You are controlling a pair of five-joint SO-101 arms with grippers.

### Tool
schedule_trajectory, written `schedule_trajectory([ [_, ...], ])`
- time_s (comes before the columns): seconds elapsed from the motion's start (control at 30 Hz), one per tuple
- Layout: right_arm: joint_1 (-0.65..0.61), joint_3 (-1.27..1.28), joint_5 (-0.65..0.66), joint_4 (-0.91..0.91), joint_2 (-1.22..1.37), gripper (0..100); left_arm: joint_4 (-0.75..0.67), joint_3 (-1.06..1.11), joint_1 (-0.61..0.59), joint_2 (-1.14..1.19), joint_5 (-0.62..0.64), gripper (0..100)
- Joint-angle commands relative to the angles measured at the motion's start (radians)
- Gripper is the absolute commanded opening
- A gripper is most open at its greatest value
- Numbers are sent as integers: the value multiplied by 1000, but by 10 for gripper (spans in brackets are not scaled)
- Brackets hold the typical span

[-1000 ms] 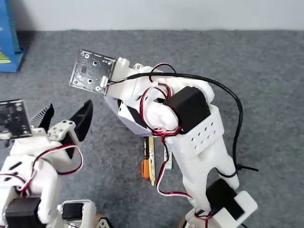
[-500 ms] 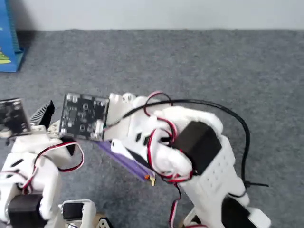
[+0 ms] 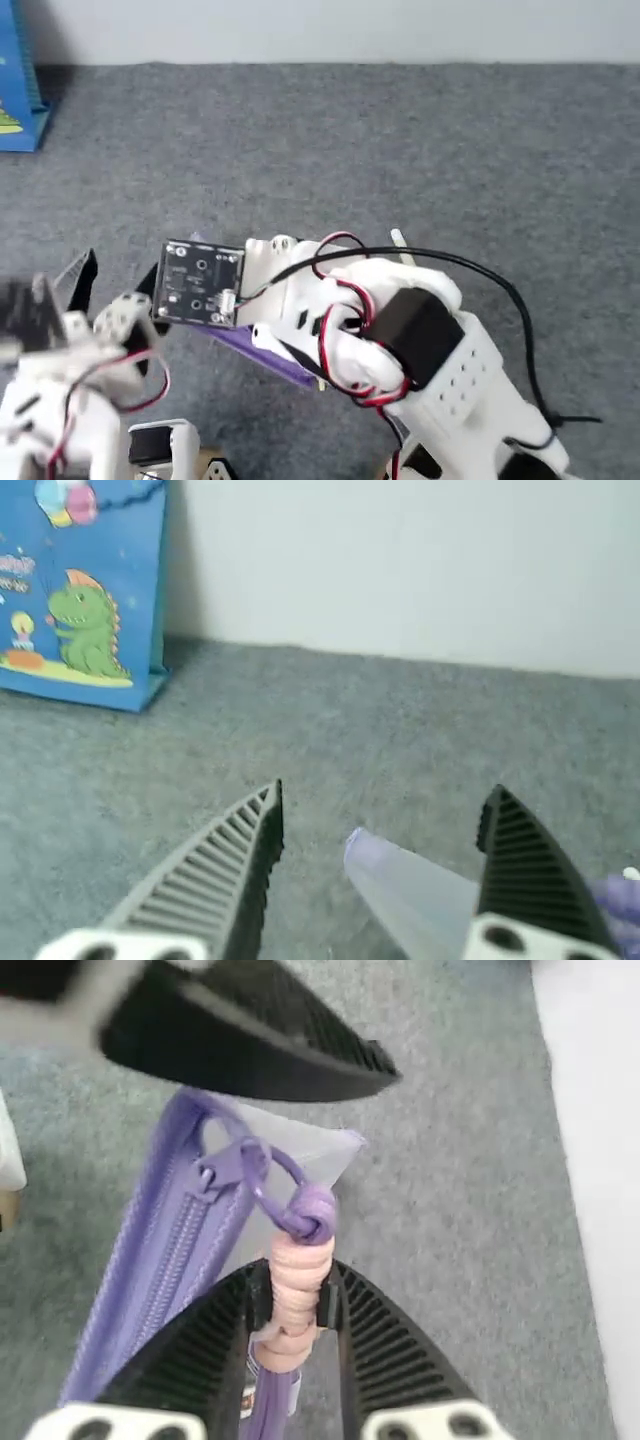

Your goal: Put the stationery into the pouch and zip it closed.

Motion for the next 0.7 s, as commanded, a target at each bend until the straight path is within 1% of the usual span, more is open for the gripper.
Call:
schedule_trajectory([
  [0.0, -2, 74, -3, -77, -81, 8, 37, -42, -8, -78, -20, 302],
  [0.1, -2, 117, -3, -97, -102, 8, 75, -45, -8, -94, -34, 302],
  [0.3, -2, 120, -6, -97, -110, 8, 124, -68, -6, -75, -52, 302],
  [0.4, -2, 121, -8, -97, -110, 8, 172, -125, 58, -75, -57, 302],
  [0.5, -2, 120, -8, -97, -116, 8, 219, -156, 124, -74, -97, 302],
  [0.67, -2, 120, -9, -93, -116, 8, 224, -153, 127, -71, -103, 302],
])
